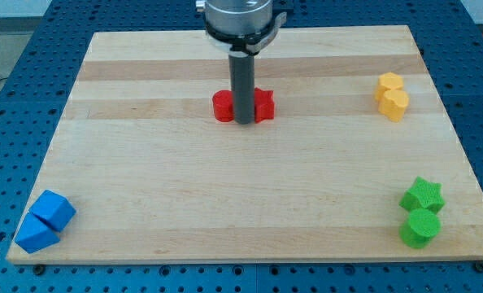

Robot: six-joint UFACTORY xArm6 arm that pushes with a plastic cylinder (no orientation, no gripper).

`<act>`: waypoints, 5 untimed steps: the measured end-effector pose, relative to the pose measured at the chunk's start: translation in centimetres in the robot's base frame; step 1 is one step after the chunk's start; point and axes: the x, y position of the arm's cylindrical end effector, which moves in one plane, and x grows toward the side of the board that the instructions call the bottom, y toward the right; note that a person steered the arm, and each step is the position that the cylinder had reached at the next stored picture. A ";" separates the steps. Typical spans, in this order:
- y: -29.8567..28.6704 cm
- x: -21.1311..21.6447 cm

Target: Place the red star above the red circle

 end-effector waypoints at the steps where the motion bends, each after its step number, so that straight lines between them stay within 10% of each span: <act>1: 2.0 -1.9; 3: 5.4 2.4; 5: 7.6 -2.0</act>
